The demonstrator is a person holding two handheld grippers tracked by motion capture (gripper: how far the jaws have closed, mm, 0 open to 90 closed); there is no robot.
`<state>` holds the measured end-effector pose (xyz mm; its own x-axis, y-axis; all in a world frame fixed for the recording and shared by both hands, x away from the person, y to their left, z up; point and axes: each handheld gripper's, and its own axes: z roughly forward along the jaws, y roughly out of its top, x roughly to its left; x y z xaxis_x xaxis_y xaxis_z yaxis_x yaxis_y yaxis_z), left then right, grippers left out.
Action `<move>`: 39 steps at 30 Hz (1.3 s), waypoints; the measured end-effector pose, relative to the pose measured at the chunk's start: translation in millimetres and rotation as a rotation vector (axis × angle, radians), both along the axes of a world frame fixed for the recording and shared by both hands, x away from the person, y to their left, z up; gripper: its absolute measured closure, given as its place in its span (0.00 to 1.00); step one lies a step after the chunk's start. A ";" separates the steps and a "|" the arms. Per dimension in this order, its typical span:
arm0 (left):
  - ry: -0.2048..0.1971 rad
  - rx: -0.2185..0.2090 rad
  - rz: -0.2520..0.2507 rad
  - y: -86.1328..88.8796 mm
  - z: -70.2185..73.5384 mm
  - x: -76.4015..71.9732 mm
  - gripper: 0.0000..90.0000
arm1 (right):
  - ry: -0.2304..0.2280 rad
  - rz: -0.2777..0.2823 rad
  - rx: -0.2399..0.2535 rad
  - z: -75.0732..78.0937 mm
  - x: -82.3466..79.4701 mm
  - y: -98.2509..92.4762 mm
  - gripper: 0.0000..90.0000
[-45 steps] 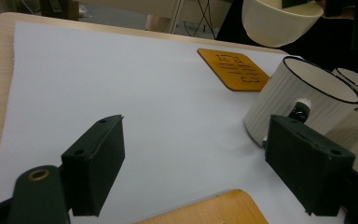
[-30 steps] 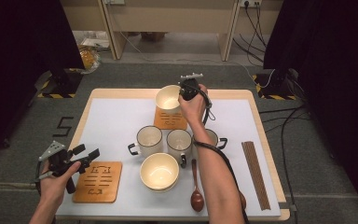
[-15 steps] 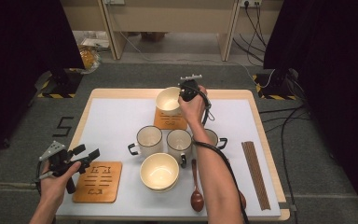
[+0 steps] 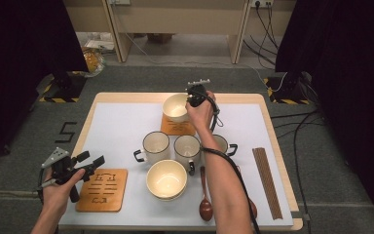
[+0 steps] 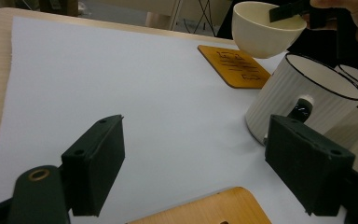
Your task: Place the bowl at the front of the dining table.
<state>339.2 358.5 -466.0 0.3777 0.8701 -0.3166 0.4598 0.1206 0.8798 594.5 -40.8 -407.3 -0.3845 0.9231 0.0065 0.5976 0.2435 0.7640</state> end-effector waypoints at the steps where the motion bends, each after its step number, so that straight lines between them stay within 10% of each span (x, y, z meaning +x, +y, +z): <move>1: 0.000 -0.001 0.000 0.1 0.0 0.0 0.21 | 0.000 0.000 -0.002 -0.5 0.2 0.1 0.92; 39: 0.006 -0.003 0.004 0.8 -1.8 0.3 0.21 | 0.063 0.007 -0.027 -20.4 5.8 7.3 0.92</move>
<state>339.5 359.3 -467.8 0.3722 0.8707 -0.3215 0.4644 0.1253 0.8767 600.3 -33.6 -427.7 -0.3906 0.9205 0.0060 0.6422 0.2678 0.7182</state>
